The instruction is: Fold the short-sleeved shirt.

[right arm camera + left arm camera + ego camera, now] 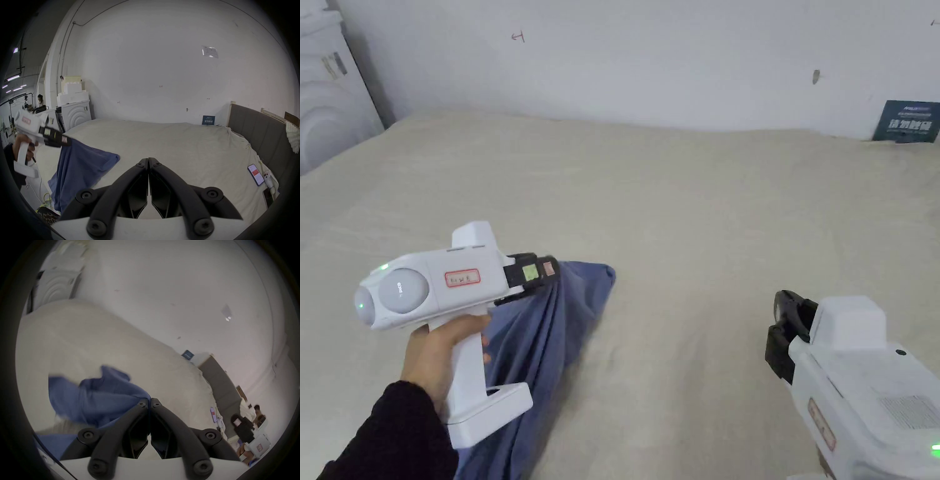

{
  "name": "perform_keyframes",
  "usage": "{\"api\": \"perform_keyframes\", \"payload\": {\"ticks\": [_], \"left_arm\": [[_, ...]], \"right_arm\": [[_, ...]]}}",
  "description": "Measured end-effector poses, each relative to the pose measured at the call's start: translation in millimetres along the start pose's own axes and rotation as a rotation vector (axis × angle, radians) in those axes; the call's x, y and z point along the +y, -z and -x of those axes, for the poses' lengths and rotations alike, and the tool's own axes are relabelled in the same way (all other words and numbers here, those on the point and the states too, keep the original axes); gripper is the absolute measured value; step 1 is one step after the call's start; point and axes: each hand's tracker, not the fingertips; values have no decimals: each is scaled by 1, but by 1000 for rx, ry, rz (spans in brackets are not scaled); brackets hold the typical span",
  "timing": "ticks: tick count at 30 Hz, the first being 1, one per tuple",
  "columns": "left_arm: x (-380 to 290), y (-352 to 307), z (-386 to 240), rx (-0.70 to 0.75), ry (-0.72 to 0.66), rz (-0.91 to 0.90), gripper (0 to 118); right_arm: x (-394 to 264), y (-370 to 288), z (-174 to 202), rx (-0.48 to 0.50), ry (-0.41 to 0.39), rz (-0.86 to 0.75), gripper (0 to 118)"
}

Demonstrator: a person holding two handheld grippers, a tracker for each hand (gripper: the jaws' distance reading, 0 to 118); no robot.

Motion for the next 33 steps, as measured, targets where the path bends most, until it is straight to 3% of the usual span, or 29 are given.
{"api": "perform_keyframes", "payload": {"ticks": [7, 15, 27, 33], "left_arm": [[38, 17, -103, -93, 250, -15, 0], [30, 55, -193, -198, 459, 27, 0], [-79, 114, -278, -400, 629, 242, 0], [-154, 144, -265, -340, 711, 386, 0]], "right_arm": [[9, -44, -36, -88, 20, -64, 0], [12, -88, -80, -209, 28, -108, 0], [-1, -114, -120, -314, 51, -92, 0], [-13, -109, -125, -314, 67, -58, 0]]}}
